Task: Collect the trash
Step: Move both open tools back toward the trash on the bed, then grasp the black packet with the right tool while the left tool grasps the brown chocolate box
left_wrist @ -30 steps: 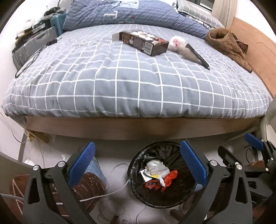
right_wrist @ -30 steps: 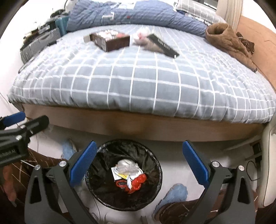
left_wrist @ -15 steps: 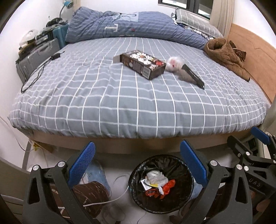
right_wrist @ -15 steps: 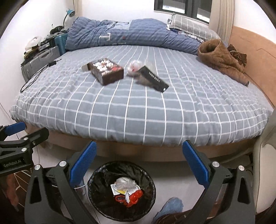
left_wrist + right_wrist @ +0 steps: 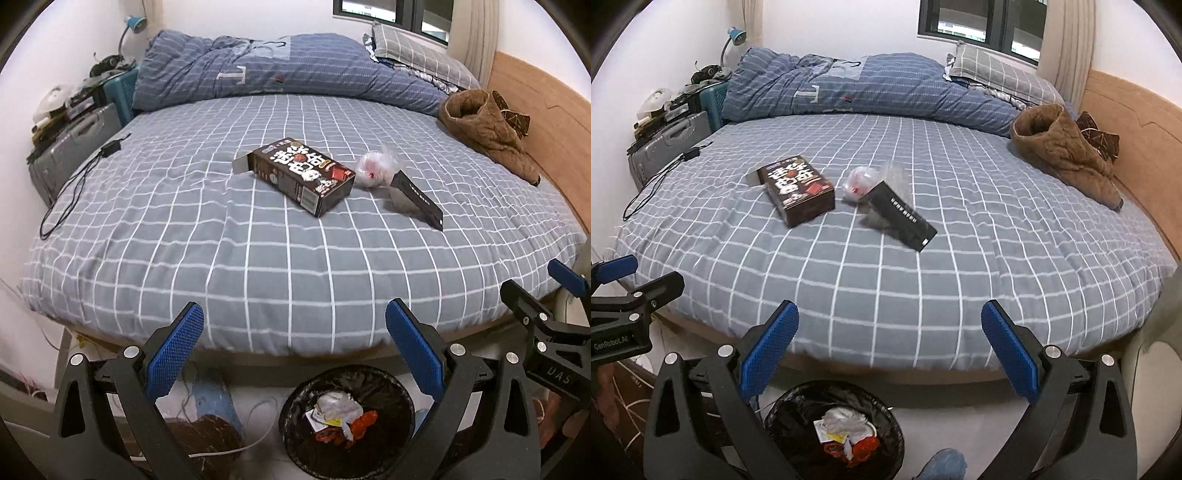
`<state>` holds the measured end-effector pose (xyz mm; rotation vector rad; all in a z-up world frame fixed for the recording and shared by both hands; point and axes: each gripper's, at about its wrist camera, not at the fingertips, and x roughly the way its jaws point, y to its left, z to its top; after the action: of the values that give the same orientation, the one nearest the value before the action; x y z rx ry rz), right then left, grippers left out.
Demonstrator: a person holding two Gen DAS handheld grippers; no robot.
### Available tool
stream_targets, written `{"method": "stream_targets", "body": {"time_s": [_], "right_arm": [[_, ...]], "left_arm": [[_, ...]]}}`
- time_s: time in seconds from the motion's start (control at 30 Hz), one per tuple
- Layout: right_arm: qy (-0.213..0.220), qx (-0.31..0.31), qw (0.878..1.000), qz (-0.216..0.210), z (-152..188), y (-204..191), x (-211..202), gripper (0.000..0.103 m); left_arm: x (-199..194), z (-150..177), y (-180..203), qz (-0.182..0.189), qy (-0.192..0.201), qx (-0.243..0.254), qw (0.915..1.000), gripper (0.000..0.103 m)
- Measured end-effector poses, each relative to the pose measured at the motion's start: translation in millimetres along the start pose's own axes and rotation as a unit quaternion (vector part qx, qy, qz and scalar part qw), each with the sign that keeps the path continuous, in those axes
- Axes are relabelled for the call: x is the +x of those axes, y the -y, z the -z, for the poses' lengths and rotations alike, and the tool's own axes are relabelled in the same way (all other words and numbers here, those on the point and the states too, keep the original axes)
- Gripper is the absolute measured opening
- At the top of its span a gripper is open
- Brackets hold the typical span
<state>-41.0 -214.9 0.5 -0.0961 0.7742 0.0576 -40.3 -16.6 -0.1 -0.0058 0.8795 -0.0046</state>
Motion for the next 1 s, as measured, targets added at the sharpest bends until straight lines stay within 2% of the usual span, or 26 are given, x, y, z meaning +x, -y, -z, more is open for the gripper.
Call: {"method": "stream_targets", "body": {"time_s": [0.27,0.53,0.8,0.93,1.0], "right_arm": [[-0.005,-0.003,1.000,0.003,-34,20,47,0.095],[-0.018,-0.006,1.000,-0.025,-60,33,105,0.095],[-0.028,-0.027,0.998,-0.043,-75,31,165,0.086],[-0.028,-0.033,0.998,-0.053,-73,31,179,0.083],[-0.034,-0.032,0.997,-0.054,-73,35,184,0.078]], "left_arm": [[50,-47,15,0.001,-0.012,-0.011,0.9999,0.097],[114,-99,36,0.002,-0.018,-0.020,0.9996,0.097],[180,-145,55,-0.028,-0.038,-0.046,0.9979,0.097],[198,-154,64,-0.039,-0.044,-0.063,0.9963,0.097],[207,-157,70,-0.049,-0.051,-0.066,0.9953,0.097]]}}
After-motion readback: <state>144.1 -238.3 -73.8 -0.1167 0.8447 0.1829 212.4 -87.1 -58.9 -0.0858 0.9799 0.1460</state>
